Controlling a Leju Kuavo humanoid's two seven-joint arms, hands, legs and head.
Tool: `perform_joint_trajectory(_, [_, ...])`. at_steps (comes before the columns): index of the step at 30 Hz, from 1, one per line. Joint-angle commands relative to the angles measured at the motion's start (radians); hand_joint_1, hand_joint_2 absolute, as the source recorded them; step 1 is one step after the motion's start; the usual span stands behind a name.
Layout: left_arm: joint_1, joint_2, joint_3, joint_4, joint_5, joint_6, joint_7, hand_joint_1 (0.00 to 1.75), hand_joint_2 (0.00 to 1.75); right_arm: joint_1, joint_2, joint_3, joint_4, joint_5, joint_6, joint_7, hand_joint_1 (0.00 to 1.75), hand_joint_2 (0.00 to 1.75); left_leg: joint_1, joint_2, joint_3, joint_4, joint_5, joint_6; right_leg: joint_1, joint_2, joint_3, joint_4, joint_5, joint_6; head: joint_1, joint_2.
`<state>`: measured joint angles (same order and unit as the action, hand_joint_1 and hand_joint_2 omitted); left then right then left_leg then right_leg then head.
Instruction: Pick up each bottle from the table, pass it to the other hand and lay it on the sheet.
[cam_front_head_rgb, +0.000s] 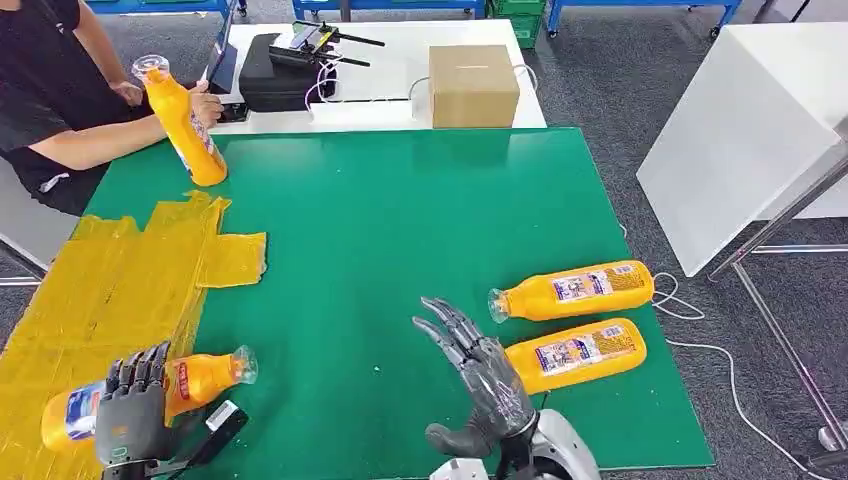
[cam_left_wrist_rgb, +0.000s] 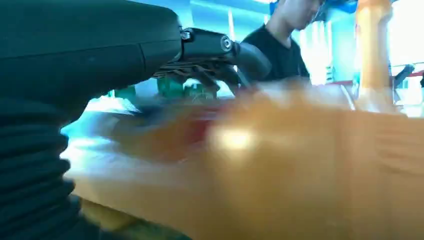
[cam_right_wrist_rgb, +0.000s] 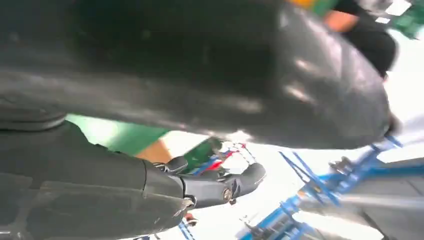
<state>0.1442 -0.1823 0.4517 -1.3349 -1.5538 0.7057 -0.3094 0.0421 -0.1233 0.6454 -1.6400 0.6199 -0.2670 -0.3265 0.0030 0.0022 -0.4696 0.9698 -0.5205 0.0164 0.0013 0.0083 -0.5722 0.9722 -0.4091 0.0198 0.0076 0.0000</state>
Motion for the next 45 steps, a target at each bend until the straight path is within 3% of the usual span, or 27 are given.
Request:
perform_joint_trajectory(1, [-0.008, -0.007, 0.003, -0.093, -0.011, -0.008, 0.009, 0.0, 0.0, 0.05, -0.098, -0.048, 0.008, 0.024, 0.009, 0.02, 0.0, 0.0, 0.0, -0.001, 0.002, -0.001, -0.001, 0.0, 0.0, -0.002, 0.003, -0.001, -0.001, 0.001, 0.0, 0.0])
perform_joint_trajectory(5, [-0.011, -0.029, 0.012, -0.195, 0.03, -0.008, -0.037, 0.0, 0.0, 0.067, -0.132, -0.04, 0.011, 0.096, -0.013, 0.056, 0.0, 0.0, 0.001, -0.002, 0.0, 0.0, -0.001, -0.001, 0.0, -0.003, 0.001, -0.001, -0.001, 0.0, 0.0, 0.0])
perform_joint_trajectory(6, [-0.017, -0.048, 0.041, -0.21, 0.048, -0.008, -0.088, 0.0, 0.0, 0.073, -0.146, -0.04, 0.009, 0.098, -0.016, 0.061, 0.0, 1.75, 0.001, -0.001, 0.0, 0.0, 0.0, 0.0, 0.0, -0.002, 0.0, 0.0, 0.0, 0.0, 0.0, 0.0])
perform_joint_trajectory(9, [-0.069, -0.144, 0.222, -0.216, 0.125, -0.008, -0.36, 0.0, 0.0, 0.09, -0.184, -0.042, -0.003, 0.105, -0.029, 0.076, 0.0, 1.75, 0.001, -0.002, 0.002, 0.0, -0.001, 0.0, 0.001, -0.003, 0.003, -0.001, -0.001, 0.001, -0.001, 0.0])
perform_joint_trajectory(10, [-0.08, -0.156, 0.243, -0.219, 0.137, -0.008, -0.389, 0.0, 0.0, 0.095, -0.191, -0.044, -0.008, 0.099, -0.032, 0.08, 0.0, 1.75, 0.0, -0.002, 0.001, 0.0, -0.001, 0.0, 0.001, -0.002, 0.002, -0.001, -0.001, 0.001, -0.001, 0.0])
perform_joint_trajectory(13, [-0.066, -0.157, 0.212, -0.262, 0.215, -0.008, -0.389, 0.0, 0.0, 0.11, -0.206, -0.046, -0.019, 0.101, -0.045, 0.096, 0.0, 1.75, 0.0, -0.001, 0.001, 0.0, -0.001, 0.0, 0.0, -0.001, 0.001, 0.0, -0.001, 0.001, -0.001, 0.0])
perform_joint_trajectory(15, [-0.026, -0.151, 0.088, -0.248, 0.553, -0.008, -0.389, 0.0, 0.0, 0.146, -0.246, -0.037, -0.042, 0.16, -0.078, 0.169, 0.0, 1.75, 0.001, -0.001, 0.001, 0.0, -0.001, 0.0, 0.001, -0.002, 0.002, -0.001, -0.001, 0.001, 0.0, 0.0])
perform_joint_trajectory(17, [-0.026, -0.151, 0.088, -0.248, 0.553, -0.008, -0.389, 0.0, 0.0, 0.146, -0.246, -0.037, -0.042, 0.16, -0.078, 0.169, 0.0, 1.75, 0.0, -0.001, 0.001, 0.0, -0.001, 0.0, 0.0, -0.002, 0.002, -0.001, -0.001, 0.001, 0.0, 0.0])
perform_joint_trajectory(20, [0.029, -0.112, -0.066, -0.228, 0.847, -0.008, -0.389, 0.0, 0.0, 0.193, -0.289, -0.044, -0.088, 0.2, -0.106, 0.231, 0.0, 1.75, -0.002, -0.002, 0.002, -0.001, -0.001, 0.0, -0.002, -0.003, 0.002, -0.001, -0.001, 0.001, -0.001, 0.0])
perform_joint_trajectory(32, [0.029, -0.112, -0.066, -0.228, 0.847, -0.008, -0.389, 0.0, 0.0, 0.193, -0.289, -0.044, -0.088, 0.2, -0.106, 0.231, 0.0, 1.75, -0.001, 0.0, 0.001, -0.001, -0.001, 0.0, -0.001, -0.001, 0.001, -0.001, 0.0, 0.0, -0.001, 0.0])
perform_joint_trajectory(33, [0.053, -0.085, -0.126, -0.23, 0.946, -0.008, -0.389, 0.0, 0.0, 0.202, -0.3, -0.051, -0.102, 0.202, -0.104, 0.257, 0.0, 1.75, -0.001, 0.0, 0.002, -0.001, -0.001, 0.0, -0.001, -0.001, 0.002, -0.002, -0.001, 0.001, -0.001, 0.0])
perform_joint_trajectory(34, [0.097, -0.033, -0.242, -0.266, 1.094, -0.008, -0.389, 0.0, 0.0, 0.241, -0.324, -0.078, -0.14, 0.21, -0.123, 0.305, 0.0, 1.75, -0.001, 0.0, 0.002, -0.001, -0.001, 0.0, -0.001, -0.001, 0.001, -0.001, -0.001, 0.001, -0.001, 0.0])
perform_joint_trajectory(36, [0.146, -0.031, -0.305, -0.351, 1.13, -0.008, -0.389, 0.0, 0.0, 0.312, -0.376, -0.132, -0.206, 0.235, -0.147, 0.375, 0.0, 1.75, 0.0, -0.002, 0.004, -0.001, -0.003, 0.0, 0.0, -0.003, 0.004, -0.002, -0.002, 0.001, -0.001, 0.0])
perform_joint_trajectory(40, [0.199, -0.06, -0.351, -0.441, 1.112, -0.008, -0.389, 0.0, 0.0, 0.459, -0.491, -0.272, -0.328, 0.22, -0.159, 0.453, 0.0, 1.75, -0.001, -0.005, 0.0, 0.003, -0.004, 0.001, -0.001, -0.006, 0.001, 0.001, -0.004, 0.002, -0.001, 0.0])
perform_joint_trajectory(45, [0.177, -0.044, -0.363, -0.393, 1.122, -0.008, -0.389, 0.0, 0.0, 0.495, -0.495, -0.378, -0.326, 0.186, -0.104, 0.441, 0.0, 1.75, -0.004, -0.002, 0.001, 0.0, -0.004, 0.004, -0.003, -0.003, 0.001, -0.001, -0.003, 0.004, -0.001, 0.0])
